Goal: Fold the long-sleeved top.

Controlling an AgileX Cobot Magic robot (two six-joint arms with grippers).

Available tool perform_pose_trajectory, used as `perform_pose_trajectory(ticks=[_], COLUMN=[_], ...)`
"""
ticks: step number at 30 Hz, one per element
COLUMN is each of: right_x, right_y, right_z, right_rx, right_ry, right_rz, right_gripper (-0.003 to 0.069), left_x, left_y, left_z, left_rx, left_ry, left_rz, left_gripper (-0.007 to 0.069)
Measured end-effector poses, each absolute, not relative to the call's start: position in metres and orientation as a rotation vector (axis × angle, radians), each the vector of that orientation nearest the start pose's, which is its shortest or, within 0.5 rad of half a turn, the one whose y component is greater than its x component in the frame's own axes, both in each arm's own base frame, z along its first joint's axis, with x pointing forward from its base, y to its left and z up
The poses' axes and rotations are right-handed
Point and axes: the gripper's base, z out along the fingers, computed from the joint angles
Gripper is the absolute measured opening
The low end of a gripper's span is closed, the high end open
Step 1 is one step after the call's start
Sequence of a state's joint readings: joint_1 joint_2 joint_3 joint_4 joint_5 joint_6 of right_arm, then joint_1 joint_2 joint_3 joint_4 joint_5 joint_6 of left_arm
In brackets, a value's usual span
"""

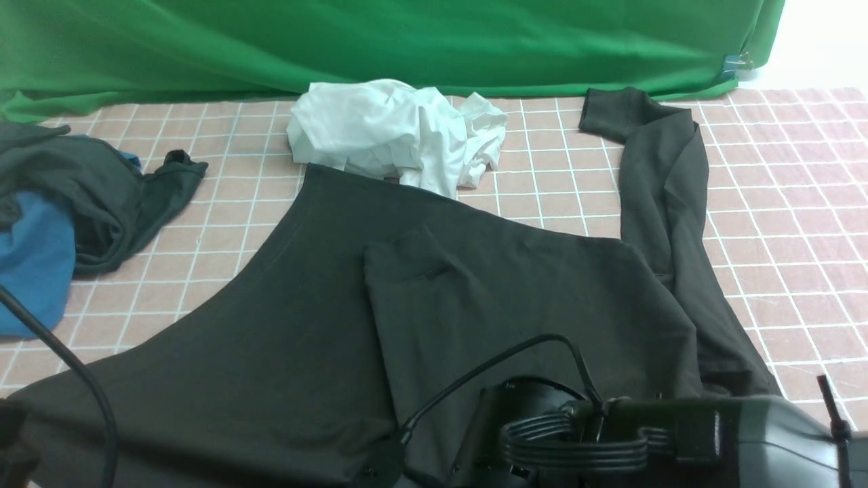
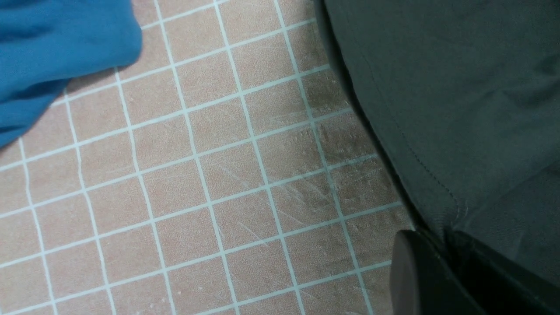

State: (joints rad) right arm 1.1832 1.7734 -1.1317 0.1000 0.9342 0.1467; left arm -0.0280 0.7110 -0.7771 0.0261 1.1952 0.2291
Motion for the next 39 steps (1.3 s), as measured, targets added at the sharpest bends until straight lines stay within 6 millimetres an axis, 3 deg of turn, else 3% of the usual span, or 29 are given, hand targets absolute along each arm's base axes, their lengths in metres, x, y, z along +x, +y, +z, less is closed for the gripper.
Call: perform_pose_trajectory(ticks=[7, 10, 12, 14, 17, 19, 22, 24, 26, 31, 34, 39], right_x=[0.111, 0.111, 0.111, 0.11, 0.11, 0.114, 0.128, 0.161, 0.19, 0.276, 0.296, 0.297], right_y=[0.309, 0.31, 0.31, 0.31, 0.306, 0.302, 0.294, 0.272, 0.25, 0.156, 0.101, 0.053], right_z=[0.189, 0.189, 0.19, 0.19, 0.196, 0.211, 0.231, 0.255, 0.264, 0.255, 0.229, 0.198], right_rx=[-1.505, -1.497, -1.495, -1.501, -1.52, -1.519, -1.447, -1.249, -1.085, -0.476, -0.194, 0.069], right_ry=[2.77, 2.764, 2.765, 2.766, 2.74, 2.682, 2.621, 2.586, 2.61, 2.798, 2.893, 2.938], right_rz=[0.279, 0.296, 0.299, 0.3, 0.28, 0.238, 0.165, 0.074, 0.036, 0.007, 0.006, 0.036], right_gripper=[0.0046, 0.009, 0.016, 0.0326, 0.0504, 0.0554, 0.0547, 0.0519, 0.0511, 0.0507, 0.0506, 0.0527], left_x=[0.102, 0.102, 0.102, 0.102, 0.102, 0.102, 0.102, 0.102, 0.102, 0.102, 0.102, 0.102], left_y=[0.0, 0.0, 0.0, 0.001, 0.001, 0.001, 0.001, 0.001, 0.001, 0.001, 0.001, 0.001], left_z=[0.318, 0.318, 0.318, 0.318, 0.318, 0.318, 0.318, 0.318, 0.318, 0.318, 0.318, 0.318], left_rx=[0.339, 0.34, 0.342, 0.343, 0.344, 0.344, 0.344, 0.344, 0.344, 0.344, 0.344, 0.344], left_ry=[2.594, 2.594, 2.594, 2.594, 2.594, 2.594, 2.594, 2.594, 2.594, 2.594, 2.594, 2.594], left_rz=[0.109, 0.11, 0.119, 0.129, 0.135, 0.135, 0.136, 0.138, 0.138, 0.138, 0.138, 0.138], left_gripper=[0.0035, 0.0035, 0.0035, 0.0035, 0.0035, 0.0035, 0.0035, 0.0035, 0.0035, 0.0035, 0.0035, 0.0035])
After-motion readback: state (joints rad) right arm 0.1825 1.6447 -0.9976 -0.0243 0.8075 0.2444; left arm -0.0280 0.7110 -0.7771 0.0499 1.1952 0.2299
